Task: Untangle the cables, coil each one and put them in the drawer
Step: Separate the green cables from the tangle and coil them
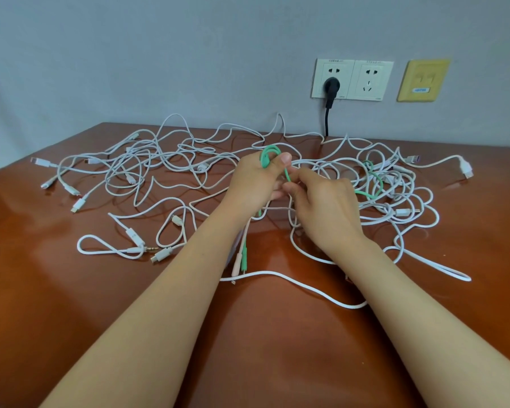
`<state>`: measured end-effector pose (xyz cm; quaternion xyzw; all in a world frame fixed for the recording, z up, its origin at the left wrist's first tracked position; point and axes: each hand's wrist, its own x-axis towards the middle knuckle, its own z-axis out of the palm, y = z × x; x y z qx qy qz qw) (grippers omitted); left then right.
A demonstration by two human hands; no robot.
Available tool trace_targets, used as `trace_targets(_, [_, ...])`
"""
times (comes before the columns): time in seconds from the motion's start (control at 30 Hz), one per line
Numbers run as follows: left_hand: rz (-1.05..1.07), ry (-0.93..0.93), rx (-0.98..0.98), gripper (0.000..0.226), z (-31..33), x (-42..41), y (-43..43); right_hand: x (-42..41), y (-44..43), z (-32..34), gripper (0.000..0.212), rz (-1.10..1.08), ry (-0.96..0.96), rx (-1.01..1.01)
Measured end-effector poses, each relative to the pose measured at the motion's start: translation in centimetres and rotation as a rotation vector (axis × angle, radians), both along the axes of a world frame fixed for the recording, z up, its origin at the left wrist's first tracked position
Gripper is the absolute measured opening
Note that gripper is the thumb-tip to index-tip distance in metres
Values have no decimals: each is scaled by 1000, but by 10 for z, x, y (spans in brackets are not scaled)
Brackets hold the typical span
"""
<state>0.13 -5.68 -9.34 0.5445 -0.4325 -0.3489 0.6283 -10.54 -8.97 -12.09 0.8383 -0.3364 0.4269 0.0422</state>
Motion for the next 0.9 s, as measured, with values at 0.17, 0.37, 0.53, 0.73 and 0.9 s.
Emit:
trace_targets(0.17, [-54, 69, 18, 18, -1, -1, 0, -6, -1, 4, 21, 34, 62, 96])
trace_targets(0.37, [-84, 259, 7, 19, -2, 0, 1, -3, 3, 9, 25, 8, 106, 171])
trace_targets(0.53, [-56, 466, -100, 21, 6, 1, 2, -5, 10, 15, 32, -7, 223, 187])
trace_targets(0.73, [70, 511, -154, 25, 7, 23, -2, -8, 8, 16, 27, -29, 349, 302])
trace_targets(0.9, [219, 416, -97, 27, 5, 40, 0, -10, 4, 17, 20, -30, 274, 243])
